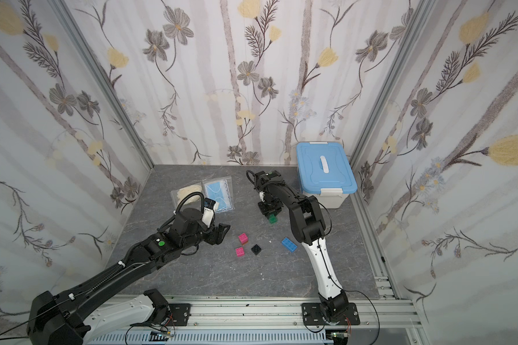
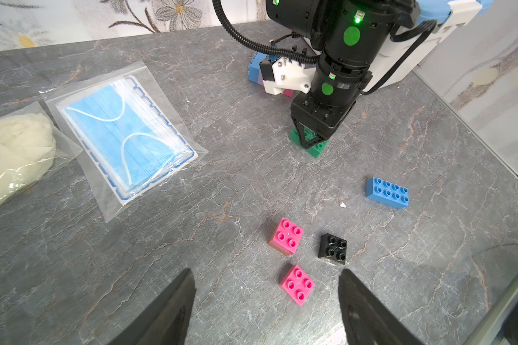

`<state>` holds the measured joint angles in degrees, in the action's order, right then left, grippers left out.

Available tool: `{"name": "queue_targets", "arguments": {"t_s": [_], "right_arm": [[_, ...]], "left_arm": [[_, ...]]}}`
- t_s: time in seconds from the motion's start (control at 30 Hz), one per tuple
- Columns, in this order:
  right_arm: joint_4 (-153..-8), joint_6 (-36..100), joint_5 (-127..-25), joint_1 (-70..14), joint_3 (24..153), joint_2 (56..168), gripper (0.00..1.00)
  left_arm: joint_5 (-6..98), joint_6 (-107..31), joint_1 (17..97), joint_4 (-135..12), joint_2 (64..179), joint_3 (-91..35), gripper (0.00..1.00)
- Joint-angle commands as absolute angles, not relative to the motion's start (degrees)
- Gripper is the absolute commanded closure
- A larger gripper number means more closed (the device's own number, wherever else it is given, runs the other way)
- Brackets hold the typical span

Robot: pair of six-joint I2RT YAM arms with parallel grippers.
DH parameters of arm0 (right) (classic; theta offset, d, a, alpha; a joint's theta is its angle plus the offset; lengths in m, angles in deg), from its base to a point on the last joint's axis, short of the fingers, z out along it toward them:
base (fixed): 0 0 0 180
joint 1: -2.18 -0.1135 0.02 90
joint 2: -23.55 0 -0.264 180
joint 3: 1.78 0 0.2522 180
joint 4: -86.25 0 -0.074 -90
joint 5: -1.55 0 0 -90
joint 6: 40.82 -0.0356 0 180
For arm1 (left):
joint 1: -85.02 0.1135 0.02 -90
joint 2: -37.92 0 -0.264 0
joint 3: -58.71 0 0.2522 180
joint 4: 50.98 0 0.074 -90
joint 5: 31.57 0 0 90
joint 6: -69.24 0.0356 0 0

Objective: Assemble the letter p with lego
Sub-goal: Pick up the lego brick from the center of the board.

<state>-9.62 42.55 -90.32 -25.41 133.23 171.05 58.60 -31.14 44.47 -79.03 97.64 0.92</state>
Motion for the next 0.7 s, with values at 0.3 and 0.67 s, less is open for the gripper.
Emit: {"name": "queue_targets", "arguments": {"t_s": [0.3,0.67], "right_arm": [[-8.2,41.2,-92.7,-26.4,134.4,171.4,0.84],[-11.6,50.8,-89.5,-29.1,124.9,155.6,0.90]], "left_arm": [[58.3,-32.1,44.6,-78.1,94.2,3.0,0.22],[64.1,-38.2,45.0,-81.0,82.8,8.6,0.18]]}}
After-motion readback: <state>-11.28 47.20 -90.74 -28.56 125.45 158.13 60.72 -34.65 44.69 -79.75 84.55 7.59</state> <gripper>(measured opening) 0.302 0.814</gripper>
